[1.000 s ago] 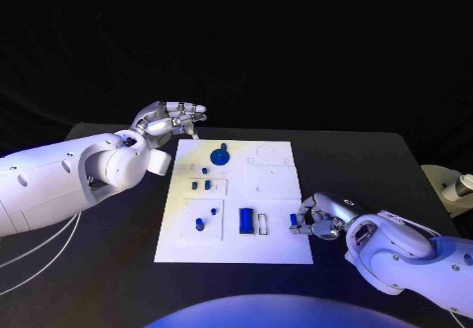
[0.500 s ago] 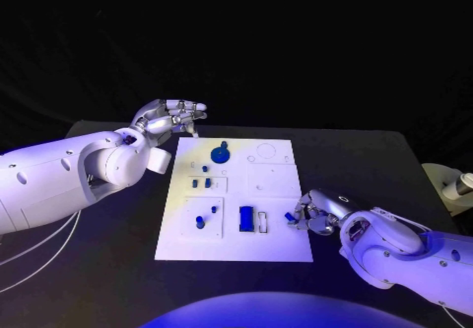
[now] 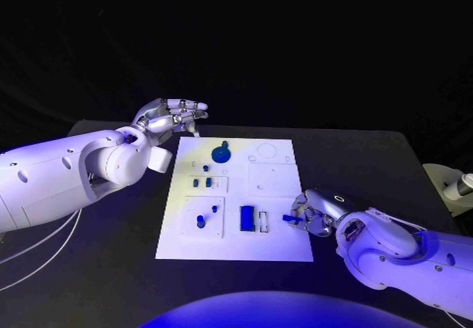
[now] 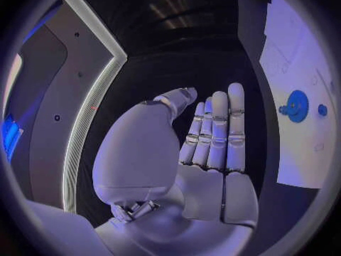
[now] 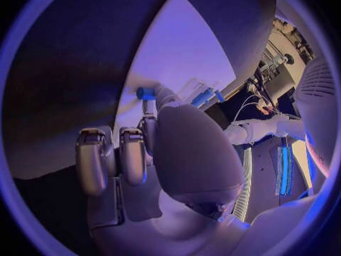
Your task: Assemble the parts on the task board
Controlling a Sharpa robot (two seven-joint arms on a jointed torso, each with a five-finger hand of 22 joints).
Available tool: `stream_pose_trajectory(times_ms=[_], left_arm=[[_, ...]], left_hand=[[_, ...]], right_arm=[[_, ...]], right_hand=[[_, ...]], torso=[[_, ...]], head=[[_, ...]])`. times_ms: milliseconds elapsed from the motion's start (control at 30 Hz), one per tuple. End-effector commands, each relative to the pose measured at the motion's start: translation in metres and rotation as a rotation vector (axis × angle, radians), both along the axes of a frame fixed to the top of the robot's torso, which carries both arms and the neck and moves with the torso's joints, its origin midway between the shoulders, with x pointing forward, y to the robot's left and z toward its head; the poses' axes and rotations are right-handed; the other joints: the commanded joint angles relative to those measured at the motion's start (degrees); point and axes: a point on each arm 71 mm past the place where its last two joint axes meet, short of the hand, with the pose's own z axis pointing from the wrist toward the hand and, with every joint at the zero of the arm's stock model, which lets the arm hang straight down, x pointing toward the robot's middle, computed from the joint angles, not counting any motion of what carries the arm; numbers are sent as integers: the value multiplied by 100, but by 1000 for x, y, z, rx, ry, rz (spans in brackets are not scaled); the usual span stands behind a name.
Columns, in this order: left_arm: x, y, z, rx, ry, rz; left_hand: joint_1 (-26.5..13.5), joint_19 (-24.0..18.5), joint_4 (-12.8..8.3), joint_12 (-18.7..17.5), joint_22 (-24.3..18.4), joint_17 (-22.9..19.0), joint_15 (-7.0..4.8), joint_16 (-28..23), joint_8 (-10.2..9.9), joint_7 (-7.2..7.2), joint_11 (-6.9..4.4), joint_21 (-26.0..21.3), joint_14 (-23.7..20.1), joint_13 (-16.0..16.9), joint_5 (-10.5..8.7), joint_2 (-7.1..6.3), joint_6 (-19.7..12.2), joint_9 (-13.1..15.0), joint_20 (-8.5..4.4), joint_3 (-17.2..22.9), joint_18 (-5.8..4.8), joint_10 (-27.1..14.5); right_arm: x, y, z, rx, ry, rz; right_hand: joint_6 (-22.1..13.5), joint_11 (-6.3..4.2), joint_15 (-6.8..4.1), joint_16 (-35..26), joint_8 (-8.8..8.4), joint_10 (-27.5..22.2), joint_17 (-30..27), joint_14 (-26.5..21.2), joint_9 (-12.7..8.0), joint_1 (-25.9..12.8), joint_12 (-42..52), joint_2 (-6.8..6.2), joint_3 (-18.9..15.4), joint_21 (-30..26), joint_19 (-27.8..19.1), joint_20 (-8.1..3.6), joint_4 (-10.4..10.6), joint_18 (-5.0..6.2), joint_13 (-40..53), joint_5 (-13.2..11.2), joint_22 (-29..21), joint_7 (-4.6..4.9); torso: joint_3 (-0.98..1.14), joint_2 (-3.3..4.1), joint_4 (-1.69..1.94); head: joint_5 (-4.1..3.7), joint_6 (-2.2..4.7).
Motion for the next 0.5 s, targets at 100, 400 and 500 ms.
stream_pose_trajectory(times_ms=[100,400,500], left_arm=[[-1,-2,1,-12,2,-20],[-1,-3,1,-11,5,-23],[-1,-3,0,-11,6,-25]], left_hand=[[-22,2,13,33,6,-9,-6,29,36,-3,4,-9,-38,6,18,34,-39,6,32,20,33,-53],[-19,1,12,36,6,-11,-6,30,37,-4,3,-9,-38,6,19,36,-41,6,32,24,34,-57],[-19,1,12,36,6,-11,-6,30,37,-4,3,-9,-38,6,19,36,-41,6,32,24,34,-57]], right_arm=[[-5,-2,-5,-9,26,-39],[-7,12,15,172,-3,-74],[-7,17,16,230,21,-94]], right_hand=[[-51,-44,-18,38,194,117,928,475,203,-525,69,-257,1634,45,571,-58,-749,-103,-475,144,1478,-20],[-110,-49,-19,55,307,180,979,486,348,-1196,148,-361,2305,130,593,-61,-929,-121,-398,376,1501,-9],[-108,-50,-20,57,317,185,985,487,363,-1371,150,-349,2393,160,600,-61,-916,-127,-391,346,1509,-11]], torso=[[2,-1,-2],[-1,2,8],[-2,4,7]], head=[[11,10],[3,8],[-2,4]])
